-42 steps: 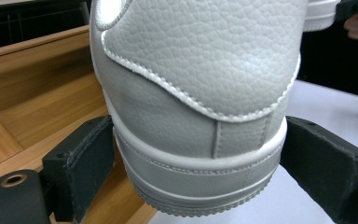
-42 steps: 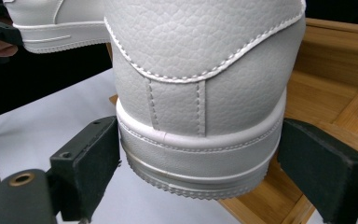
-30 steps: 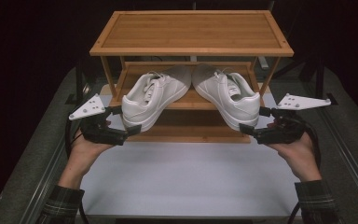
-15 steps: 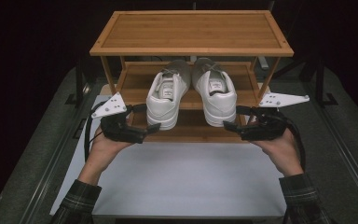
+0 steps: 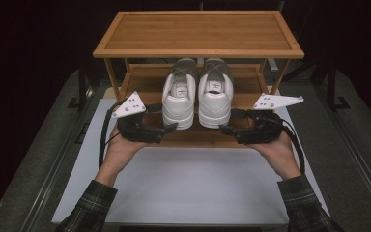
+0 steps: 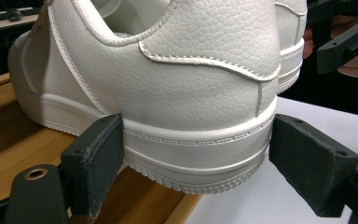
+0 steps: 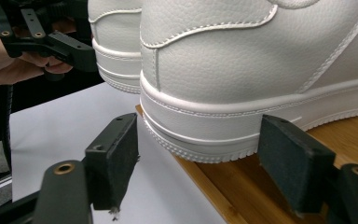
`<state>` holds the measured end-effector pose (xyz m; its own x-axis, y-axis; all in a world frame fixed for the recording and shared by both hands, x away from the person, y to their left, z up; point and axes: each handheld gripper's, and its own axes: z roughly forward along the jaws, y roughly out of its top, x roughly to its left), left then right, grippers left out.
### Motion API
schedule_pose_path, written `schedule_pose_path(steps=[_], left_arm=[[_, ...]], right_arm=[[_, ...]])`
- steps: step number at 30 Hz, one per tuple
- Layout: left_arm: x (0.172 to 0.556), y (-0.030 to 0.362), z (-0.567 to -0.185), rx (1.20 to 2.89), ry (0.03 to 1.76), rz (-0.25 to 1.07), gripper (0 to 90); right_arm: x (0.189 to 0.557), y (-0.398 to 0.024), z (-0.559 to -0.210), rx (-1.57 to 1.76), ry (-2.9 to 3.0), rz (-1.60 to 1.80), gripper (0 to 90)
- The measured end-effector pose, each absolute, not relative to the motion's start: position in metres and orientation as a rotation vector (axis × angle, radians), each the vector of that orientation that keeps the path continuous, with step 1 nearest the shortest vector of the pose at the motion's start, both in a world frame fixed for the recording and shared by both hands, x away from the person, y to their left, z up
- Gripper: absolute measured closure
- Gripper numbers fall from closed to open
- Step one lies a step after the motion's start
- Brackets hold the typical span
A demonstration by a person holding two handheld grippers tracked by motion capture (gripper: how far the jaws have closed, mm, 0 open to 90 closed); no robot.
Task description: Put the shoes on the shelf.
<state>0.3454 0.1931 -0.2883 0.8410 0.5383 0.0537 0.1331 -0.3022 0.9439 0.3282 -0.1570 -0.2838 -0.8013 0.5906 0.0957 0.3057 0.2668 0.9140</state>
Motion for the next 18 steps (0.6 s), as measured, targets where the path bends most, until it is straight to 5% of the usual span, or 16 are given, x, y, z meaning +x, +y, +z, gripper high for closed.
schedule_pose_path(steps=[18], left_arm=[[0.362,0.187,-0.286,1.876,0.501,0.445,15.5]], right_arm=[[0.338,-0.15,-0.285,0.838,2.238,1.535,37.1]])
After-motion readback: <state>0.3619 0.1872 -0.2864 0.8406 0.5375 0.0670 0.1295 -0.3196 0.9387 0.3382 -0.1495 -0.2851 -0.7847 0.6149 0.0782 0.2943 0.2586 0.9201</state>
